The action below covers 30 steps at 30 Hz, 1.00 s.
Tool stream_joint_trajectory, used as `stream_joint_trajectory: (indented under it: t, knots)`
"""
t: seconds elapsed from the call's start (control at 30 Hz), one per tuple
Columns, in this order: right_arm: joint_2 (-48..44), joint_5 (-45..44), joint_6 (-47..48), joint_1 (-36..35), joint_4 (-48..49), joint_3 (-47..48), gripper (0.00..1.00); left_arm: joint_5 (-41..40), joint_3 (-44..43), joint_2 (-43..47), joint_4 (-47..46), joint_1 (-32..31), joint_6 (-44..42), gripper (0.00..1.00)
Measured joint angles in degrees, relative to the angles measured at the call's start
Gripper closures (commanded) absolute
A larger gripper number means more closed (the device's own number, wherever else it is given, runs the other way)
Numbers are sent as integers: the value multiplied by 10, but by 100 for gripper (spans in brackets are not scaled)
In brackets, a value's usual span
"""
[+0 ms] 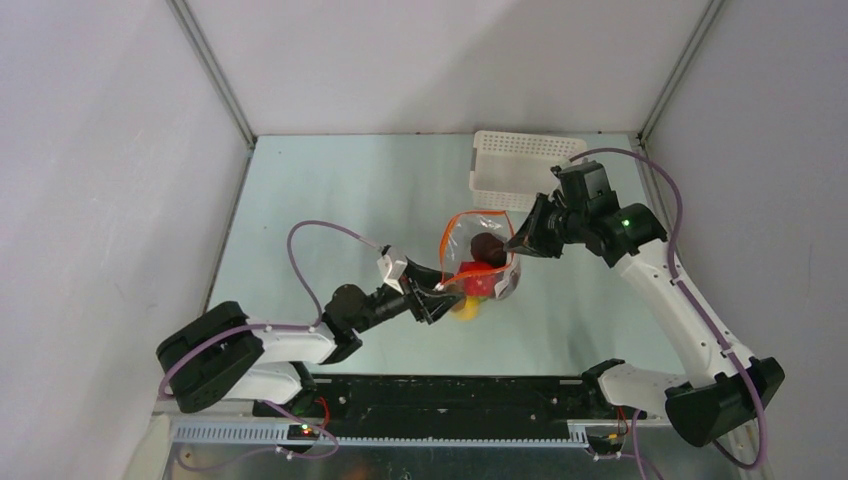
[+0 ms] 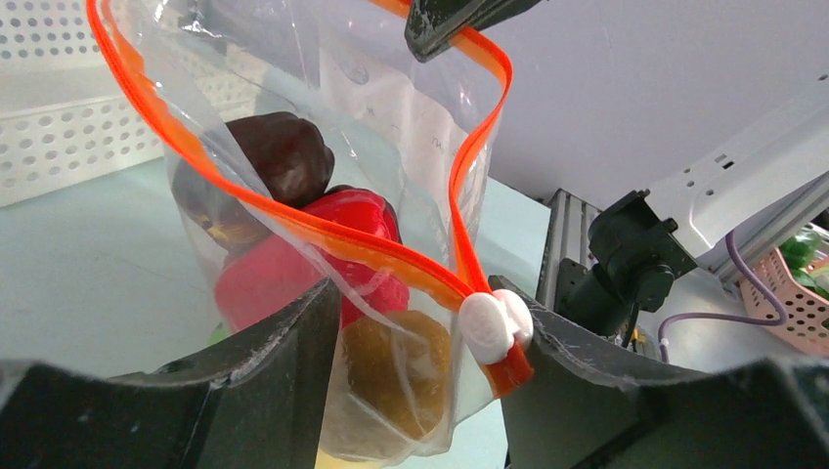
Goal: Place the food in the zip-top bag and seal the zipper
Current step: Zip the zipper food storage bag at the center of the board.
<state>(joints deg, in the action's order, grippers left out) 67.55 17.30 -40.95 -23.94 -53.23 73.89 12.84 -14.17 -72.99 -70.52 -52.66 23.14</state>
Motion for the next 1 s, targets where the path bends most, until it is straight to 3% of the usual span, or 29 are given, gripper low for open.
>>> stream_joint_trajectory:
  t: [0.23, 0.47, 0.63, 0.77, 0.93, 0.97, 1.0]
  knots:
    - [-6, 0, 0, 10, 0, -4, 100, 11, 0, -25, -23, 0, 9, 41]
    - [-11, 2, 0, 13, 0, -14, 100, 9, 0, -27, -44, 0, 16, 68]
    - [-14, 2, -4, 17, 0, -19, 100, 10, 0, -29, -53, -1, 19, 75]
    - [-21, 2, -8, 28, 3, -26, 100, 11, 0, -30, -57, -1, 19, 98]
    - [-31, 2, -9, 39, 2, -31, 100, 35, 1, -28, -54, -1, 17, 100]
    - [-35, 2, -7, 43, 2, -34, 87, 45, 1, -23, -48, -1, 16, 100]
    - [-38, 2, -4, 49, 2, -38, 81, 55, 0, -16, -39, -1, 12, 100]
